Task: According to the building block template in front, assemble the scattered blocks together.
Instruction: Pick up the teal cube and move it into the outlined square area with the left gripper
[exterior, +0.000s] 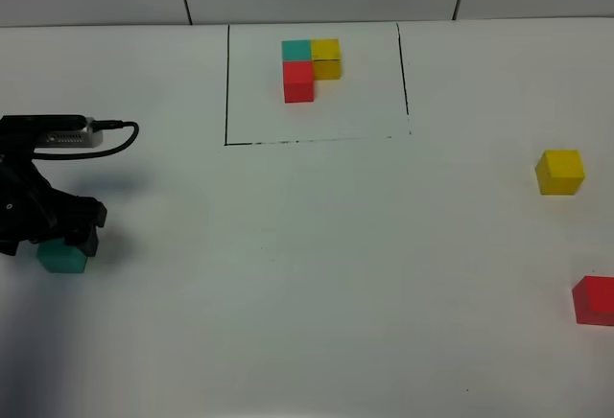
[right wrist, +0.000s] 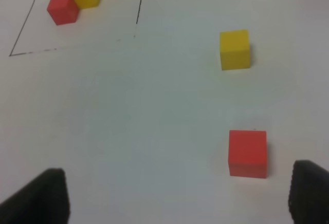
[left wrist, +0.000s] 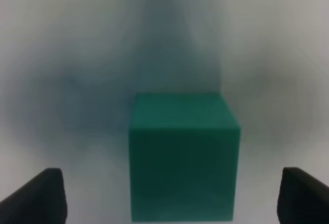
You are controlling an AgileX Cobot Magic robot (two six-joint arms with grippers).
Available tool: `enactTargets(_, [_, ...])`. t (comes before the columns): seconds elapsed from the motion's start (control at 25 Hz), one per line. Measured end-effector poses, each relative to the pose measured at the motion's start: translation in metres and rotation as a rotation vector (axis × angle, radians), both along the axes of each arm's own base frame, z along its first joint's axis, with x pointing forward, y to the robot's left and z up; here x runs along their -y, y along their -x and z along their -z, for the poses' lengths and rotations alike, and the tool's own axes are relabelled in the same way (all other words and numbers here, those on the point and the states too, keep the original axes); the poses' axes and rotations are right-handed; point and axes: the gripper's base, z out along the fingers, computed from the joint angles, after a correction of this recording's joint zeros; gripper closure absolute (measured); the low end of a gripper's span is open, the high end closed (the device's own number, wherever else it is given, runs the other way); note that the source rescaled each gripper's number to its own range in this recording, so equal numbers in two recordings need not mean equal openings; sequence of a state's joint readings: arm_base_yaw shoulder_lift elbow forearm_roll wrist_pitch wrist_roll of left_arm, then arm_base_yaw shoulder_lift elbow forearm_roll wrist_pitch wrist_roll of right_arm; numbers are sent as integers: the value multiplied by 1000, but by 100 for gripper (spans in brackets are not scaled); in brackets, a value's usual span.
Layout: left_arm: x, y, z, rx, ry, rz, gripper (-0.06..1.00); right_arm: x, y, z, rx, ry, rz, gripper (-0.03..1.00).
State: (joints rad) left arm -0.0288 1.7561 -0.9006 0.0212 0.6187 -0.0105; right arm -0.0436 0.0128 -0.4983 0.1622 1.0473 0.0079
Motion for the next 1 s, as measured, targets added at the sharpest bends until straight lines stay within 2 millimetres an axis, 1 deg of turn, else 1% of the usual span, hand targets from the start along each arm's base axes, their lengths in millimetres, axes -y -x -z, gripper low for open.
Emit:
enactTargets(0.12, [0, -1, 3, -3, 4, -4, 10, 0, 0, 0, 0, 0, 0, 20])
enactTargets(0.44, [1, -3, 25, -58, 13, -18, 10, 0, 0, 0, 0, 0, 0, 20])
enactTargets(0.56, [1, -5, 25, -37, 14, -18, 11, 0, 0, 0, 0, 0, 0, 20])
enactTargets(0.64, [1, -5, 25, -34, 14, -18, 14, 0, 0, 0, 0, 0, 0, 20])
enactTargets(0.72, [1, -5, 25, -34, 14, -18, 23, 0, 0, 0, 0, 0, 0, 20])
enactTargets(0.8, [1, -5, 25, -36, 14, -18, 37, 0, 0, 0, 0, 0, 0, 20])
enactTargets(0.84, [1, -5, 25, -42, 14, -18, 48, 0, 0, 0, 0, 0, 0, 20])
enactTargets(0.88, [2, -4, 25, -46, 17, -22, 61, 0, 0, 0, 0, 0, 0, 20])
enactTargets(0.96, [2, -3, 25, -55, 17, -22, 91, 0, 0, 0, 0, 0, 0, 20])
enactTargets(1.0, [2, -4, 25, -57, 18, -23, 94, 0, 0, 0, 0, 0, 0, 20])
